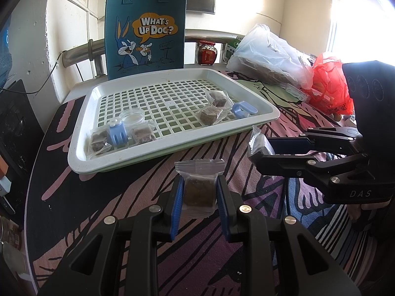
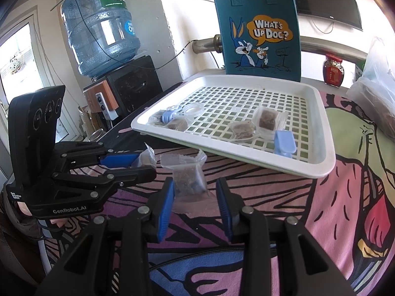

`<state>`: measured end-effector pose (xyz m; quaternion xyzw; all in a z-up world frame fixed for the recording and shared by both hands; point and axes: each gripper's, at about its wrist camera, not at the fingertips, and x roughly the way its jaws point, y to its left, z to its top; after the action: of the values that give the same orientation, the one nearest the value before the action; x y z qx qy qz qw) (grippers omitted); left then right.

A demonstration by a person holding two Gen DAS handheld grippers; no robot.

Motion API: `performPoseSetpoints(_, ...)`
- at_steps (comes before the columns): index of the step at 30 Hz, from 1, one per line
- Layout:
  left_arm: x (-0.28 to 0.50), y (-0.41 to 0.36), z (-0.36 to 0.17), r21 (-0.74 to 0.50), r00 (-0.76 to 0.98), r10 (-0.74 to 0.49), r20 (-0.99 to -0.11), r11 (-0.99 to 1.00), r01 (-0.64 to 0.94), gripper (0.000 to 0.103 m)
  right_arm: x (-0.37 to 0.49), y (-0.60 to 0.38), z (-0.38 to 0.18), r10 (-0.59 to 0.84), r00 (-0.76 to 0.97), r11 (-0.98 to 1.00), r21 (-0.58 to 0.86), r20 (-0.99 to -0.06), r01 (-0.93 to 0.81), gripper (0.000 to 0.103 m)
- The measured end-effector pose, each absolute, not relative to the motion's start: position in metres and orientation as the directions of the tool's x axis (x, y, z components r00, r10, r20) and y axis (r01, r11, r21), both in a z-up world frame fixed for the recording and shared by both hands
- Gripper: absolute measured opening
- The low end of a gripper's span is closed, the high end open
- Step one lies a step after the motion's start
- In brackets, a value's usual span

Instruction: Organize objects

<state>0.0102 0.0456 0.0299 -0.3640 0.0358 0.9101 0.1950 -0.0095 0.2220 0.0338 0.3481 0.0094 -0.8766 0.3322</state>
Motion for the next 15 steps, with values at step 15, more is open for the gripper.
performPoseSetpoints(15, 0.0104, 0.0460, 0.0296, -0.076, -0.659, 0.328, -0.677, -0.922, -0.381, 0.025, -0.0081, 0.2206, 0.0337, -0.577, -0.537, -0.779, 0.215, -0.616, 0.589, 0.034)
